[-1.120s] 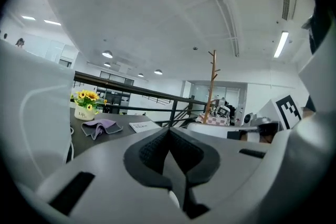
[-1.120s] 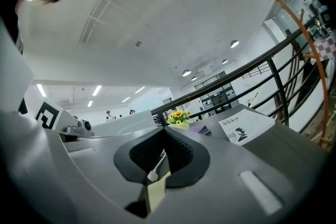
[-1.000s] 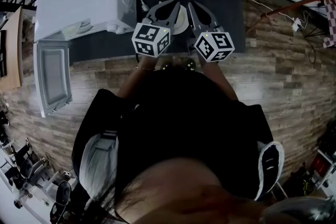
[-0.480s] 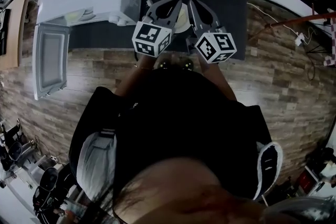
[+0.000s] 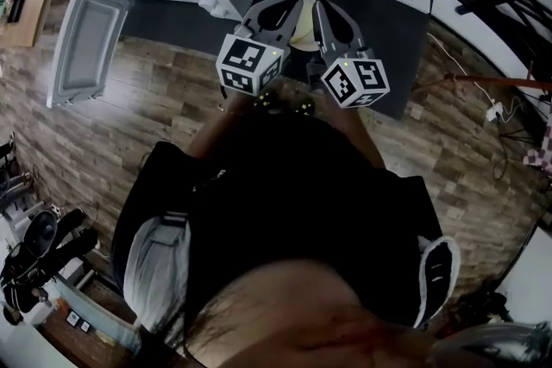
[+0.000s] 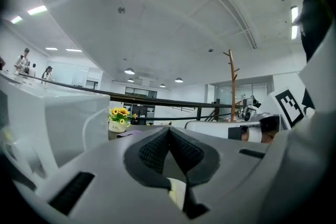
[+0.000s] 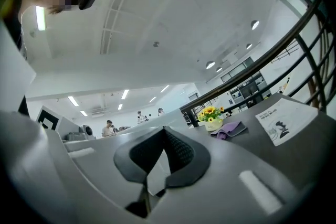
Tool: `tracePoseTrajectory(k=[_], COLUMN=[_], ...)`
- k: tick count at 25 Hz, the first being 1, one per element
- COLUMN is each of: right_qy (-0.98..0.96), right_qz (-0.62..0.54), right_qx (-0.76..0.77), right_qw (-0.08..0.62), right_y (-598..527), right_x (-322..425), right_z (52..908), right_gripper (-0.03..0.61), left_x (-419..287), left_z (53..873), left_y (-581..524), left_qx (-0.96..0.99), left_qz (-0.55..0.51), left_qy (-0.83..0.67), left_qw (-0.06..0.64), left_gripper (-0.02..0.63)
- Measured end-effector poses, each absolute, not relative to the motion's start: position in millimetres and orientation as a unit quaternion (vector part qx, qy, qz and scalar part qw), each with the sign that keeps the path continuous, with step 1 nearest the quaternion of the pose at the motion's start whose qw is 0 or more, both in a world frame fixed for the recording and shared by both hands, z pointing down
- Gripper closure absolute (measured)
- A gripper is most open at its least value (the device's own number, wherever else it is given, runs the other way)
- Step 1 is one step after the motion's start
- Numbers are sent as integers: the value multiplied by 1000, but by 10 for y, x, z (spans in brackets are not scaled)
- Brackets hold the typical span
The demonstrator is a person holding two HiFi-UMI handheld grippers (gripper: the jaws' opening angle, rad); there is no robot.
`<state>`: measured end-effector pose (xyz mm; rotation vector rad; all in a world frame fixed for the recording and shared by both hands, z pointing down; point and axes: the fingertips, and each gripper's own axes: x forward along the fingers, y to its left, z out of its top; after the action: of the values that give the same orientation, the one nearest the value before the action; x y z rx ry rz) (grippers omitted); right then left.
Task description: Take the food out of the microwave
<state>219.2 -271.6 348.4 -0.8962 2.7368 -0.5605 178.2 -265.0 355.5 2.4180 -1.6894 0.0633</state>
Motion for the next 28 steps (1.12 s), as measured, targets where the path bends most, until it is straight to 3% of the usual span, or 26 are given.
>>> tracePoseTrajectory(k=[15,28], right_qy=[963,968], right_qz=[-204,-206], right_qx=[-155,-116], right_qw=[87,78], right_y=[-2302,-1785], right_x=[1383,788], right_z=[3421,3421], right_gripper=[578,578], left_x=[965,428], left_z=[3579,3576], left_y=[-2121,-1634], left_qx=[717,698], left_qz=[2,-17], left_qy=[-691,-710], left_qw=[93,94], left_gripper=[607,607])
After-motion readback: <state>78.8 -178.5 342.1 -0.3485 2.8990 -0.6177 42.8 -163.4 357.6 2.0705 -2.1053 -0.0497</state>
